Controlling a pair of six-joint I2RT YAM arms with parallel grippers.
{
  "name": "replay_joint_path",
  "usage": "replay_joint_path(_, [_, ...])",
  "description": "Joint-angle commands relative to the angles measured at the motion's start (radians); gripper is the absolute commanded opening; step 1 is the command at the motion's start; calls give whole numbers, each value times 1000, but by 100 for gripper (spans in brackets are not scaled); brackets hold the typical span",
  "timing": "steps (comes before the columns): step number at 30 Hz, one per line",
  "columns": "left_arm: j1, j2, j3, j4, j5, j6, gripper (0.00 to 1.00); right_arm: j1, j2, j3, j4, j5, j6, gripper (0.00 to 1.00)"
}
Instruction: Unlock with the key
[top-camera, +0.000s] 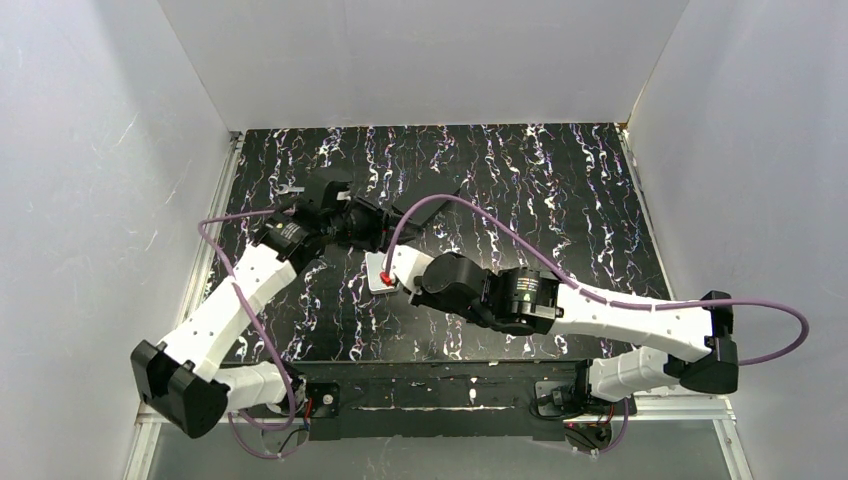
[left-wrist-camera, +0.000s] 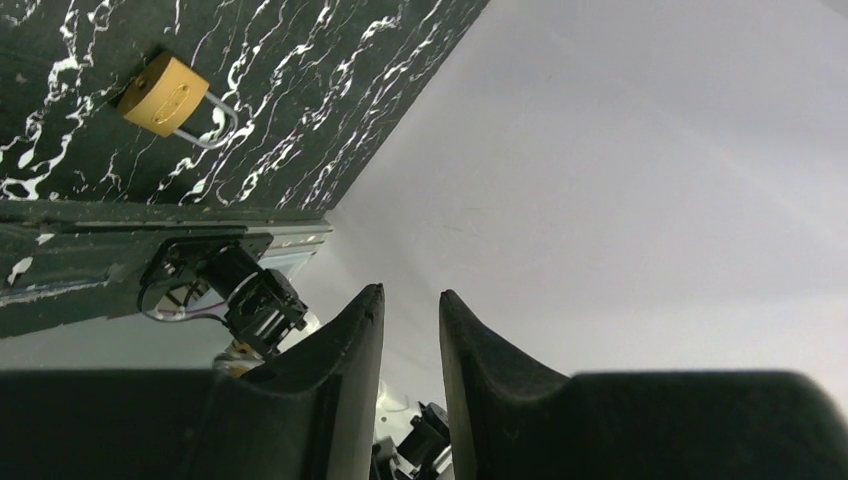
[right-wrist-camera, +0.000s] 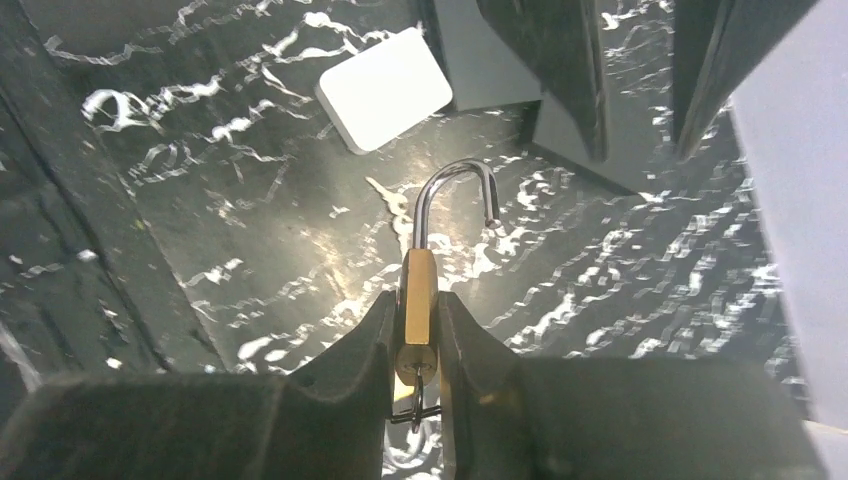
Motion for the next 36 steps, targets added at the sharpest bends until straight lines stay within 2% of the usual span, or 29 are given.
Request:
replay_joint_path(1, [58,-155,-72,-23,-85,16,28,-120,-89,-66,137,-137,210,1])
replay_joint_path(7, [94,-274,-109,-123,-176,60,30,-422,-131,-188,288,-474,440,1])
replay_joint_path(9, [103,-305,-118,-169,-187,81,30,-499,-107,-203,304,-588,483,1])
replay_joint_path(13, [119,-378,-146,-229,-205,110,31,-615,-36,-211,344,-713,528,1])
replay_joint_path(20, [135,-493,-175,-320,-248,119,33,-808,63,-259,496,-832,676,1])
replay_joint_path(25, [137,-507,-130,-402,-275,201,37,-889,148,-267,527,-852,716,1])
replay_joint_path(30, [139,-397,10,-515,-242,410,53,-953,225,-287,556,-873,744,1])
replay_joint_path(34, [140,-243,158,-659,-252,604,85,-986,309,-278,593,-905,766,1])
replay_joint_path(36, [140,-184,219,-726,-281,678,95,-992,351,-261,616,-919,775,1])
